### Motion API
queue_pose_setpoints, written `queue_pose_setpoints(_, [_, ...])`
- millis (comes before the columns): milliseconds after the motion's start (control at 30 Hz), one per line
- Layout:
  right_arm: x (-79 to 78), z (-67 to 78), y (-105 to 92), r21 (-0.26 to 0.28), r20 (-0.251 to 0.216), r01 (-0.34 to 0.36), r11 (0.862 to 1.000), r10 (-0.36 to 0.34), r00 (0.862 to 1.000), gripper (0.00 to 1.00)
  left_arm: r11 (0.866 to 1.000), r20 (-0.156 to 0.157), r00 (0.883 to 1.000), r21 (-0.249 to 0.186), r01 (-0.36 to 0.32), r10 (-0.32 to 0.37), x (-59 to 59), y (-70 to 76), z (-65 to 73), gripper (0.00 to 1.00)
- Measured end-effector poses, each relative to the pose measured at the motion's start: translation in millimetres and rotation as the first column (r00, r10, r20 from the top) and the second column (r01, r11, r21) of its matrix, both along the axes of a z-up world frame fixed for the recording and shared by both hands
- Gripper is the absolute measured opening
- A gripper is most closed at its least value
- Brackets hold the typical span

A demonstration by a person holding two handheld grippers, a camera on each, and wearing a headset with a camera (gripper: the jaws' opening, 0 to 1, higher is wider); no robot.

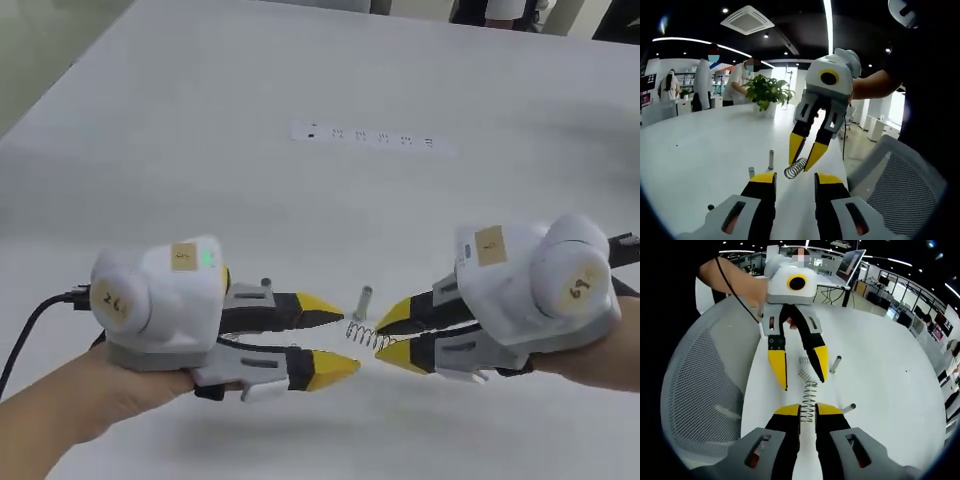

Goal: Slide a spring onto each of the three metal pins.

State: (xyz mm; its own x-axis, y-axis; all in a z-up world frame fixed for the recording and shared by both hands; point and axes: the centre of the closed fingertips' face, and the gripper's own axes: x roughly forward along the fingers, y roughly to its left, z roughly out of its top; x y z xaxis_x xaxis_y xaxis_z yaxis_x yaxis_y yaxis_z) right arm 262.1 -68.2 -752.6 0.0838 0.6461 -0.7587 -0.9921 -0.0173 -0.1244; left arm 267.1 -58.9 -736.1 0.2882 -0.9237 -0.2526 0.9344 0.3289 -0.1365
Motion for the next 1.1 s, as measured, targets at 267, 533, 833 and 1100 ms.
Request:
queue_pose_setpoints(267, [-4.7, 2.5, 2.1, 0.006, 0.019, -0.054, 0.999, 0.053, 0.998, 0.08, 1.0, 0.012, 1.0, -0.007, 0.023, -0.023, -1.0, -3.2, 2.4, 0.17])
queue_pose_setpoints(533, [-8.3, 3.0, 4.5, -0.012, 0.052, -0.115, 0.993, 0.115, 0.992, 0.08, 0.999, 0.01, 0.999, -0.003, 0.04, -0.04, -3.6, -6.3, 1.3, 0.12])
queue_pose_setpoints(833, [-10.3, 5.3, 6.5, -0.005, 0.069, -0.144, 0.99, 0.144, 0.987, 0.08, 0.999, 0.007, 0.999, 0.001, 0.054, -0.054, -6.1, -8.9, 1.3, 0.06])
queue_pose_setpoints(1100, [-11.1, 6.1, 7.1, -0.002, 0.081, -0.155, 0.988, 0.154, 0.985, 0.08, 0.998, 0.014, 0.998, 0.003, 0.056, -0.056, -7.2, -9.1, 2.0, 0.04])
